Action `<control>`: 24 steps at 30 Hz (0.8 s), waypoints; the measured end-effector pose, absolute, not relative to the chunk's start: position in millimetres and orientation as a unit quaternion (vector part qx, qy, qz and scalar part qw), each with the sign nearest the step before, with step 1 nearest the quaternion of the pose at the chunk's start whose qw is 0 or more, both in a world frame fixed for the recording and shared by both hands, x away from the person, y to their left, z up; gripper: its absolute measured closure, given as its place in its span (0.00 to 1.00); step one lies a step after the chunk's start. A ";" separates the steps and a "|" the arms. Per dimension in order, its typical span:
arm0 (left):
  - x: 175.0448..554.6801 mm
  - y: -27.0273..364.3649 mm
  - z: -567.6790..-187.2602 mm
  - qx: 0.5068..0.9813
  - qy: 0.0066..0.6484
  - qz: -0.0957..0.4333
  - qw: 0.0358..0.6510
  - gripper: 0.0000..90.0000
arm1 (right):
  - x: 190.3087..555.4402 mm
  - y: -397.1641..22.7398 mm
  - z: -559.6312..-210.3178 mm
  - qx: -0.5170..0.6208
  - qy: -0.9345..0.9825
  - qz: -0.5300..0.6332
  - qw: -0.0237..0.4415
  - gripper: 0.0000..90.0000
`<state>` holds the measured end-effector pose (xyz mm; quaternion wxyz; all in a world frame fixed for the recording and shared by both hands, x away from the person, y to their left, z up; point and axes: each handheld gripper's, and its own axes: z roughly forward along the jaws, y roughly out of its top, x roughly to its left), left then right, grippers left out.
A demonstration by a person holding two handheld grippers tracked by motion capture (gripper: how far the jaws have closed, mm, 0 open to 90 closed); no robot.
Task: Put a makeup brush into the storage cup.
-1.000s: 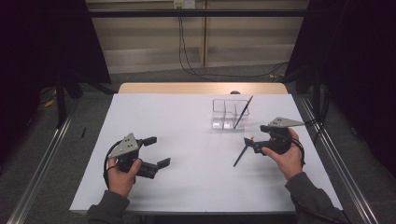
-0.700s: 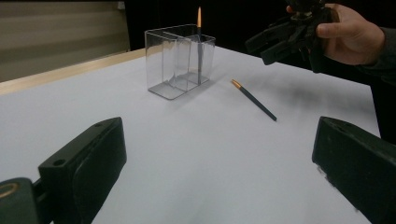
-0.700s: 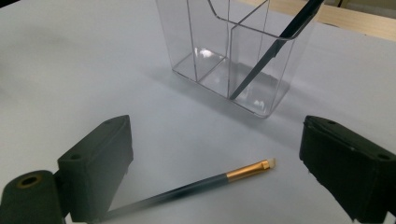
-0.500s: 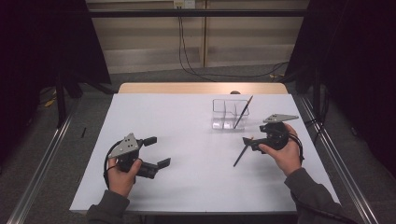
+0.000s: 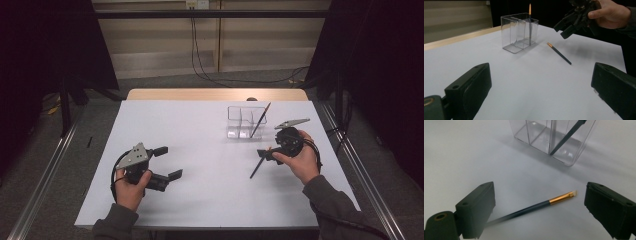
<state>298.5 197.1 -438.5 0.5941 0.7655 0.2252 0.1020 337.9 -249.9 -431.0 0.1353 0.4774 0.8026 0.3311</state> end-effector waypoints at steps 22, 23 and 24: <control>299.3 198.4 -438.1 0.766 0.224 0.102 0.594 0.03 | 349.9 -239.3 -432.1 0.499 0.819 0.267 0.098 0.11; 299.3 198.4 -438.1 0.766 0.224 0.103 0.594 0.03 | 350.2 -238.9 -432.0 0.501 0.818 0.265 0.099 0.12; 299.5 198.5 -438.2 0.766 0.223 0.102 0.594 0.03 | 350.6 -238.8 -432.2 0.503 0.817 0.263 0.102 0.13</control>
